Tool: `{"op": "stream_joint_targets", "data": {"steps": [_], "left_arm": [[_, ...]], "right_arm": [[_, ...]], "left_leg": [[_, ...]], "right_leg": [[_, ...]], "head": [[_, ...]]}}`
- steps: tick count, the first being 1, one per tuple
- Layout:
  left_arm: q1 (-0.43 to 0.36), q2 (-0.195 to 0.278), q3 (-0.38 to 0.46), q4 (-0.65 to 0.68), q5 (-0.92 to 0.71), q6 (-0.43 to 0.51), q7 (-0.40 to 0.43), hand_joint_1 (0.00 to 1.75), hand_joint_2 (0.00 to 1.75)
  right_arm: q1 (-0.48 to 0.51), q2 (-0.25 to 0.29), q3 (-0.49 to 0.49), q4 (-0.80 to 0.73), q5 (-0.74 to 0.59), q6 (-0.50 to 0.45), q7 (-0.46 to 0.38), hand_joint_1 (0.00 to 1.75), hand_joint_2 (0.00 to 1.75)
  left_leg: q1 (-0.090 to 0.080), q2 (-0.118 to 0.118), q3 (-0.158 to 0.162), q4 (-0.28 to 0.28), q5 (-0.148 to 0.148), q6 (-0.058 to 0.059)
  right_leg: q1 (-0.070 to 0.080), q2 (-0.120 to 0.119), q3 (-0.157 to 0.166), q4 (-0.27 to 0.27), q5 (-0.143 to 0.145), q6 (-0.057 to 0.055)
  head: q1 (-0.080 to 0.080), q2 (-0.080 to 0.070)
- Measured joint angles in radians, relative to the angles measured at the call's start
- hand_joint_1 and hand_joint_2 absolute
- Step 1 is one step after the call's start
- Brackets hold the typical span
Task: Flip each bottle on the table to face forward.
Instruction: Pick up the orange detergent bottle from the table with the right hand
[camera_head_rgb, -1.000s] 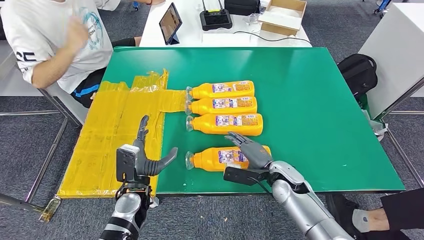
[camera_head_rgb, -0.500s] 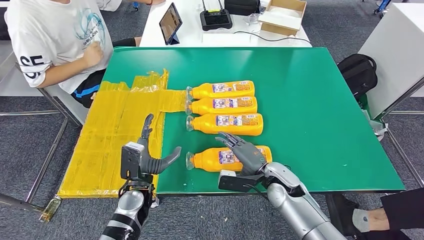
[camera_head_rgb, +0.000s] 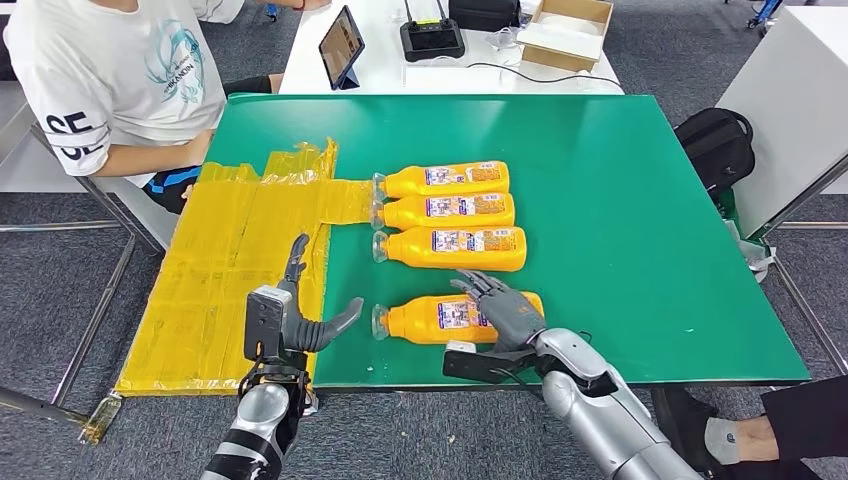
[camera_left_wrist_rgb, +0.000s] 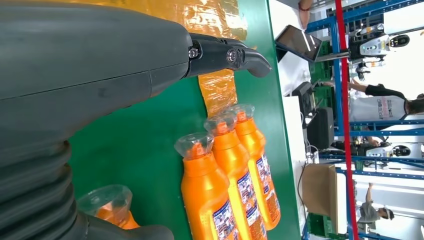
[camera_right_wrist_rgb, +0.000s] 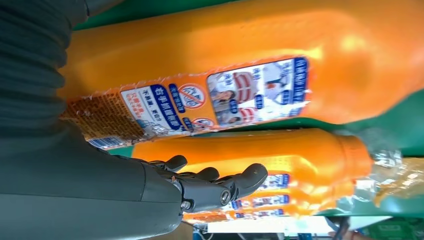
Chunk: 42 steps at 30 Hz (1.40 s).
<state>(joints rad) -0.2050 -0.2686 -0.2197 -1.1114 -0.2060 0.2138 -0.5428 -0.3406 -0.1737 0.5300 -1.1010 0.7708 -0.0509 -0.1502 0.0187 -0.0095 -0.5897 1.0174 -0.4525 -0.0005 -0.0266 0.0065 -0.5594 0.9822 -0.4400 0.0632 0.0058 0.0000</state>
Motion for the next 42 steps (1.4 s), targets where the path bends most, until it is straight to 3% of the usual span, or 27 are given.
{"op": "stream_joint_targets", "data": {"steps": [6, 18, 19, 22, 23, 24, 42], "left_arm": [[0.007, 0.0, 0.003, 0.001, 0.0, 0.0, 0.007, 0.0, 1.75], [0.008, 0.0, 0.006, 0.021, -0.001, -0.002, 0.003, 0.0, 1.75], [0.007, 0.0, 0.006, 0.023, -0.001, -0.002, 0.003, 0.0, 1.75], [0.007, 0.0, 0.006, 0.028, 0.0, 0.0, 0.0, 0.0, 1.75], [0.006, 0.0, 0.006, 0.029, 0.0, 0.001, -0.002, 0.0, 1.75], [0.005, 0.0, 0.006, 0.03, 0.0, 0.002, -0.005, 0.0, 1.75], [-0.04, 0.0, -0.004, 0.097, 0.027, 0.002, -0.031, 0.0, 1.75]], "right_arm": [[-0.009, -0.002, 0.001, 0.019, 0.025, 0.0, 0.051, 0.0, 1.75], [-0.065, -0.005, -0.001, 0.092, -0.062, 0.087, 0.057, 0.0, 1.75], [-0.069, -0.006, -0.001, 0.097, -0.064, 0.087, 0.057, 0.1, 1.75], [-0.08, -0.007, 0.0, 0.113, -0.07, 0.097, 0.058, 1.37, 1.75], [-0.085, -0.007, 0.001, 0.119, -0.075, 0.103, 0.059, 1.7, 1.75], [-0.092, -0.007, 0.002, 0.127, -0.08, 0.11, 0.059, 1.75, 1.75], [-0.23, -0.045, 0.091, 0.27, -0.214, 0.261, 0.02, 1.75, 1.75]], "left_leg": [[0.0, 0.0, 0.0, 0.0, 0.0, 0.0], [0.0, 0.0, 0.002, 0.0, 0.0, 0.0], [0.0, 0.0, 0.002, 0.0, 0.0, 0.0], [0.0, 0.0, 0.002, 0.0, 0.0, 0.0], [0.0, 0.0, 0.002, 0.0, 0.0, 0.0], [0.0, 0.0, 0.002, 0.0, 0.0, 0.0], [0.0, 0.0, 0.007, 0.0, 0.0, 0.0]], "right_leg": [[0.0, 0.0, 0.0, 0.0, 0.0, 0.0], [0.0, 0.0, 0.001, 0.0, 0.0, 0.0], [0.0, 0.0, 0.001, 0.0, 0.0, 0.0], [0.0, 0.0, 0.001, 0.0, 0.0, 0.0], [0.0, 0.0, 0.001, 0.0, 0.0, 0.0], [0.0, 0.0, 0.001, 0.0, 0.0, 0.0], [0.0, 0.0, 0.005, 0.0, 0.0, 0.0]], "head": [[0.0, 0.0], [0.0, 0.0], [0.0, 0.0], [0.0, 0.0], [0.0, 0.0], [0.0, 0.0], [0.0, 0.0]]}}
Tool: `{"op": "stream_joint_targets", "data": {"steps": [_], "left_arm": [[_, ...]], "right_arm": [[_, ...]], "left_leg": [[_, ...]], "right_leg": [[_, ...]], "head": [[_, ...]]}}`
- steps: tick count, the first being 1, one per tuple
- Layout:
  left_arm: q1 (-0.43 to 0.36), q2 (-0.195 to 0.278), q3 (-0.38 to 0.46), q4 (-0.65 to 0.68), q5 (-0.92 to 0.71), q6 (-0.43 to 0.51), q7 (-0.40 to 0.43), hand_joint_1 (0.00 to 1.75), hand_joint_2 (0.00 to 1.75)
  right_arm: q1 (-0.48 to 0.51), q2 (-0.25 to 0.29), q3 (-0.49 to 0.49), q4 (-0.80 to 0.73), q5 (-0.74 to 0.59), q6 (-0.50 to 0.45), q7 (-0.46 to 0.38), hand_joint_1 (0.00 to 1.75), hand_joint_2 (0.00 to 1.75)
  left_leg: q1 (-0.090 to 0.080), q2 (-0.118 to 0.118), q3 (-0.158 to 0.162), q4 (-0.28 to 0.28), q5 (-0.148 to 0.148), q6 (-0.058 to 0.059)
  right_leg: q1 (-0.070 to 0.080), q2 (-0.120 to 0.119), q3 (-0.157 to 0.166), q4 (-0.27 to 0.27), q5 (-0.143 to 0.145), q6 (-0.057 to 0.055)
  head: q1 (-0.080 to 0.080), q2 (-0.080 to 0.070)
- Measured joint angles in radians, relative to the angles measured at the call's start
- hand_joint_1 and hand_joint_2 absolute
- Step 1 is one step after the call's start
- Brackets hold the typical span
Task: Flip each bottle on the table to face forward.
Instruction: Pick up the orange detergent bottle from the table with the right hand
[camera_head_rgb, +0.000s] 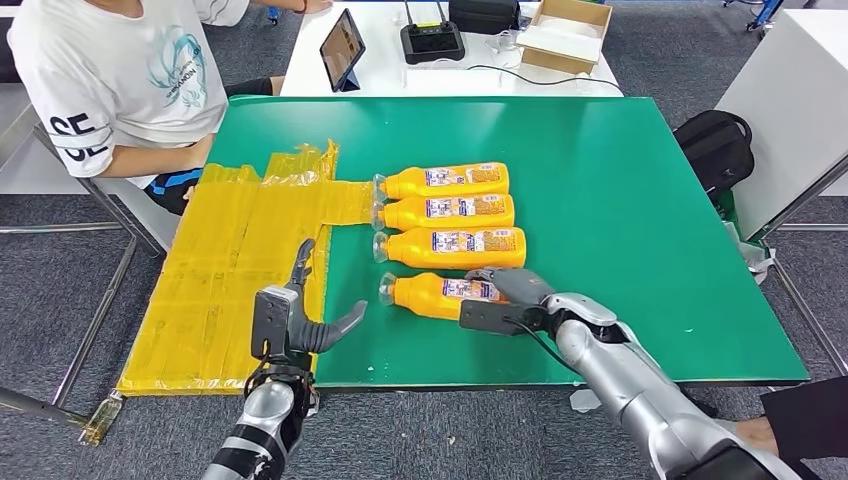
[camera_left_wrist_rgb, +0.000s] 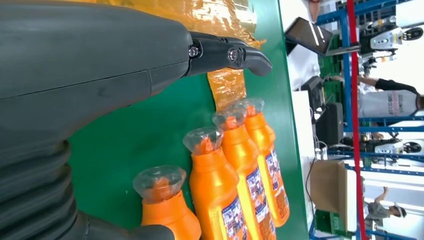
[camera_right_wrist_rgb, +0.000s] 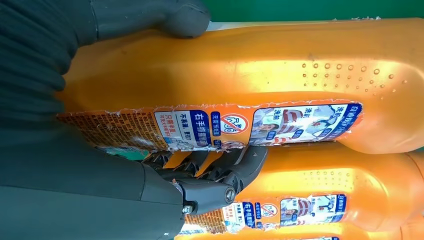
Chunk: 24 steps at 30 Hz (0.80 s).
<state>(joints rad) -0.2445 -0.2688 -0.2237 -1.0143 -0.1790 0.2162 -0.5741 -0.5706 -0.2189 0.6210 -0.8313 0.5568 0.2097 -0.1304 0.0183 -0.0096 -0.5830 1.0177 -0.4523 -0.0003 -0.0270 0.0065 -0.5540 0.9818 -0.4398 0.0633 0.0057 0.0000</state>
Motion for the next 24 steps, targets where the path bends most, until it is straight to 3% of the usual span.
{"op": "stream_joint_targets", "data": {"steps": [3, 7, 13, 17, 24], "left_arm": [[-0.006, 0.0, -0.004, 0.007, 0.001, 0.0, -0.001, 0.0, 1.75], [-0.002, 0.0, -0.005, 0.004, 0.008, 0.004, -0.001, 0.0, 1.75], [0.019, 0.0, -0.002, -0.027, 0.015, 0.006, 0.0, 0.0, 1.75], [0.026, 0.0, -0.002, -0.04, 0.022, 0.012, 0.0, 0.0, 1.75], [0.04, -0.003, 0.002, -0.079, 0.077, 0.055, -0.005, 0.0, 1.75]], "right_arm": [[-0.003, -0.005, 0.013, 0.006, -0.031, -0.016, -0.022, 1.75, 1.75], [0.061, 0.01, -0.007, -0.049, -0.088, -0.174, -0.087, 1.75, 1.75], [0.233, 0.11, -0.145, -0.283, -0.115, -0.401, -0.17, 1.75, 1.75], [0.275, 0.159, -0.216, -0.393, -0.12, -0.468, -0.2, 1.75, 1.75], [0.348, 0.254, -0.35, -0.552, -0.1, -0.735, -0.301, 1.75, 1.75]], "left_leg": [[0.0, 0.0, 0.0, 0.0, 0.0, 0.0], [0.0, 0.0, 0.0, 0.0, 0.0, 0.0], [0.001, 0.0, -0.004, 0.0, 0.0, 0.0], [0.001, 0.0, -0.006, 0.0, 0.0, 0.0], [-0.001, 0.0, -0.006, 0.0, 0.0, 0.0]], "right_leg": [[0.0, 0.0, 0.001, 0.0, 0.0, 0.0], [0.0, 0.0, 0.001, 0.0, 0.0, 0.0], [0.001, 0.0, -0.004, 0.001, 0.0, 0.0], [0.0, 0.0, -0.005, 0.001, 0.0, 0.0], [-0.001, 0.0, -0.005, 0.001, 0.0, 0.0]], "head": [[0.0, 0.0], [0.0, 0.0], [-0.001, 0.0], [0.0, 0.0], [0.0, 0.0]]}}
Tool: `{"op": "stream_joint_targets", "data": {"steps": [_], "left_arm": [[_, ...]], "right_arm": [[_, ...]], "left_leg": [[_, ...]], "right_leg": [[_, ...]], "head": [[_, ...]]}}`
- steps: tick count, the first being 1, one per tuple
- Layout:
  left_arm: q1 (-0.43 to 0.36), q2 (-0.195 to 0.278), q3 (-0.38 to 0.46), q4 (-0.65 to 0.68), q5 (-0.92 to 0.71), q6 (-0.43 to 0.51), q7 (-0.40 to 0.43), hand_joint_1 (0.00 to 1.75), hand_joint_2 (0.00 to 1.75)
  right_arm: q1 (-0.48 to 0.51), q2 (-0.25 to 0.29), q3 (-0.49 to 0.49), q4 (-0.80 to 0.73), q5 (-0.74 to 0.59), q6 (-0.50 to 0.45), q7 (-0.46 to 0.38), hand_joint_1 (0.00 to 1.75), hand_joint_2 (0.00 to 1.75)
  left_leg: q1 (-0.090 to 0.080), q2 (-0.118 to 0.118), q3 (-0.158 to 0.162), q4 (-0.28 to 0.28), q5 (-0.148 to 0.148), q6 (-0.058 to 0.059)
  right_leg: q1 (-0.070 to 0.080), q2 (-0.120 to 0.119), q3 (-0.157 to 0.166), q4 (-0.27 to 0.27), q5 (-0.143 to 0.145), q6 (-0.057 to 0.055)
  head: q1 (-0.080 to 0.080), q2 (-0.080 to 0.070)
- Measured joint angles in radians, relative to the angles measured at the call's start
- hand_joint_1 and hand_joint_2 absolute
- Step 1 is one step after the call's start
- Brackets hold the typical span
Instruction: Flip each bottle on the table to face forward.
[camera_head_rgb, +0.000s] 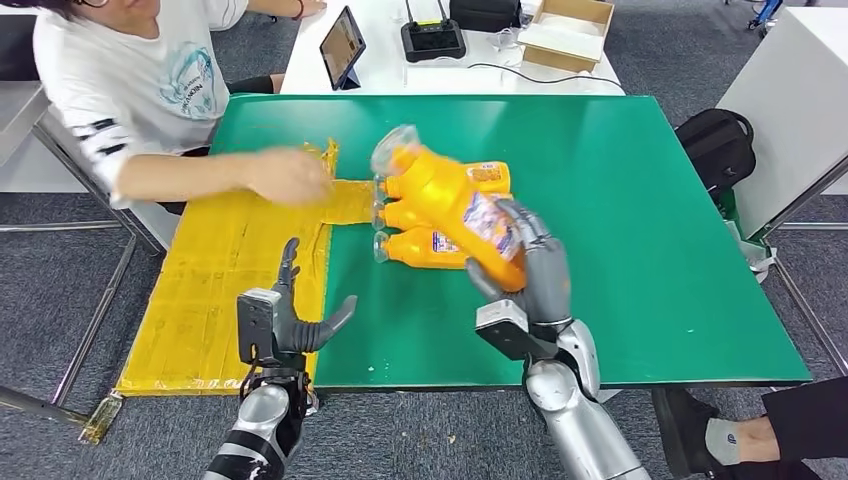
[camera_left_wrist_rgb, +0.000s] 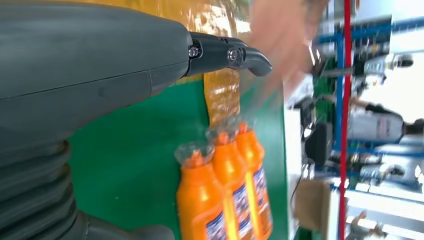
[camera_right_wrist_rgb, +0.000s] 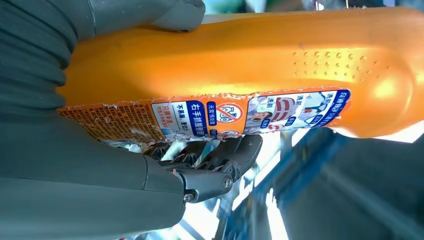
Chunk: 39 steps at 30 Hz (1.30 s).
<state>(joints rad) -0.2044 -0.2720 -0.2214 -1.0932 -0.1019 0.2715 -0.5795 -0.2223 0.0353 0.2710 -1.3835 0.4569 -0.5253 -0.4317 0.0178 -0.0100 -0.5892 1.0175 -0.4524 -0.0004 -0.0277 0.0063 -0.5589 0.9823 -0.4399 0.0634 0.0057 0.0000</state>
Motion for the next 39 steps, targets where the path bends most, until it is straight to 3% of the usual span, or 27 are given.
{"op": "stream_joint_targets", "data": {"steps": [9, 17, 26, 39], "left_arm": [[0.015, -0.005, 0.002, -0.046, 0.104, -0.057, 0.027, 0.0, 1.75], [0.027, -0.004, -0.051, -0.111, 0.204, -0.202, 0.06, 0.0, 1.75], [0.032, 0.009, -0.124, -0.161, 0.357, -0.377, 0.123, 0.0, 1.75], [0.043, 0.01, -0.161, -0.176, 0.367, -0.41, 0.123, 0.0, 1.75]], "right_arm": [[0.047, 0.036, -0.042, -0.049, -0.002, -0.037, -0.02, 1.75, 1.75], [0.071, 0.057, -0.033, -0.031, 0.062, -0.096, -0.118, 1.75, 1.75], [0.083, 0.099, 0.034, 0.084, 0.082, -0.114, -0.173, 1.75, 1.75], [0.048, 0.143, 0.103, 0.225, 0.1, -0.11, -0.159, 1.75, 1.75]], "left_leg": [[0.0, 0.001, 0.0, 0.0, 0.0, 0.0], [0.0, 0.0, 0.0, 0.0, 0.0, 0.0], [0.0, 0.0, 0.0, 0.0, 0.0, 0.0], [0.0, 0.0, -0.001, 0.0, 0.0, 0.0]], "right_leg": [[0.0, 0.0, 0.0, 0.0, 0.0, 0.0], [0.0, 0.0, 0.0, 0.0, 0.0, 0.0], [0.001, 0.0, 0.0, 0.0, 0.0, 0.0], [0.0, 0.0, 0.0, 0.0, 0.0, 0.0]], "head": [[0.0, 0.0], [0.0, 0.0], [0.0, 0.0], [0.0, 0.0]]}}
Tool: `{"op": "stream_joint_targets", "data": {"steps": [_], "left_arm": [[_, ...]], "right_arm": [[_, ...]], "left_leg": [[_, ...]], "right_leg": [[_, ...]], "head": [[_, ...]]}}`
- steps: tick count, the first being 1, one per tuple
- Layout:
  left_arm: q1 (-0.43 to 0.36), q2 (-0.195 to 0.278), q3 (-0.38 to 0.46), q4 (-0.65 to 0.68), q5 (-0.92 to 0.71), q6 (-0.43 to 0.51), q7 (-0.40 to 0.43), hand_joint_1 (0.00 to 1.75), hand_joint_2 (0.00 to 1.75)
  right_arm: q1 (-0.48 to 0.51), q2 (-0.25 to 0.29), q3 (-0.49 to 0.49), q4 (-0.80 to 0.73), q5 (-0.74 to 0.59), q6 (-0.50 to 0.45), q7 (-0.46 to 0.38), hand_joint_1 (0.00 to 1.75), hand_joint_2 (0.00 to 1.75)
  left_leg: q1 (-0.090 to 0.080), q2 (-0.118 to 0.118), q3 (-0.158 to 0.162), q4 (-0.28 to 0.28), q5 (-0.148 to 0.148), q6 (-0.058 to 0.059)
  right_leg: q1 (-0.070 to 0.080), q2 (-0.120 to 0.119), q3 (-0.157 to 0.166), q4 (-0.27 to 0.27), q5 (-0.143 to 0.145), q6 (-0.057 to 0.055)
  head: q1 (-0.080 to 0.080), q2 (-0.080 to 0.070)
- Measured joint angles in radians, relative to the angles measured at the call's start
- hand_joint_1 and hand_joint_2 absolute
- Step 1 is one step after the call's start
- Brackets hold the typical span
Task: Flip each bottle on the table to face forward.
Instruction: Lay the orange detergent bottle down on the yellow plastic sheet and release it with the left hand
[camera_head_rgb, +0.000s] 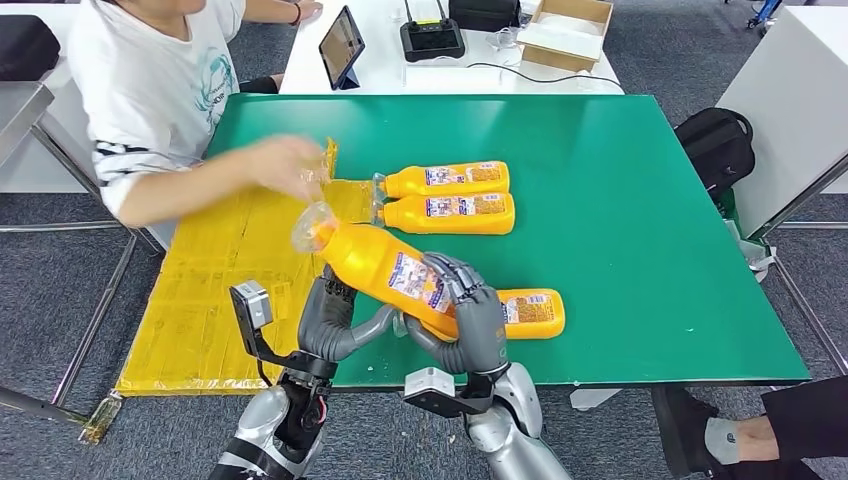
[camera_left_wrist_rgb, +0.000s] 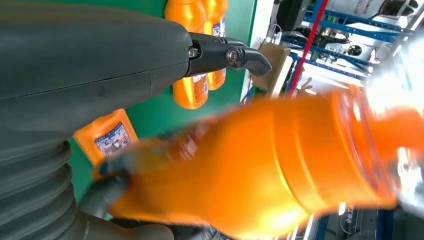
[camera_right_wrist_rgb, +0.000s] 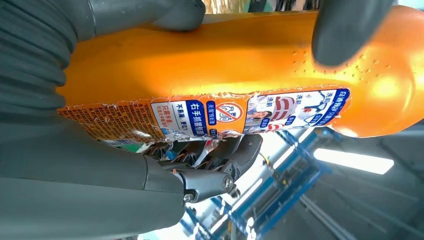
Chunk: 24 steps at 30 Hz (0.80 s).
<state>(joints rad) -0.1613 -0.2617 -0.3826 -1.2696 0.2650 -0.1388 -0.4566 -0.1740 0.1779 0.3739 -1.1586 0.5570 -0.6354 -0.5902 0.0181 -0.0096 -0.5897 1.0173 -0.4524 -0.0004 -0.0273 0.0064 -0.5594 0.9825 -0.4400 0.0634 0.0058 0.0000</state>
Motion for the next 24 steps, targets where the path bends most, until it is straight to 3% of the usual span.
{"op": "stream_joint_targets", "data": {"steps": [24], "left_arm": [[0.0, 0.0, -0.004, 0.016, 0.014, -0.006, 0.004, 0.02, 1.75]], "right_arm": [[-0.075, 0.072, 0.098, 0.184, -0.008, 0.036, 0.003, 1.75, 1.75]], "left_leg": [[0.0, 0.0, 0.0, 0.0, 0.0, 0.0]], "right_leg": [[0.0, 0.0, 0.0, 0.0, 0.0, 0.0]], "head": [[0.0, 0.0]]}}
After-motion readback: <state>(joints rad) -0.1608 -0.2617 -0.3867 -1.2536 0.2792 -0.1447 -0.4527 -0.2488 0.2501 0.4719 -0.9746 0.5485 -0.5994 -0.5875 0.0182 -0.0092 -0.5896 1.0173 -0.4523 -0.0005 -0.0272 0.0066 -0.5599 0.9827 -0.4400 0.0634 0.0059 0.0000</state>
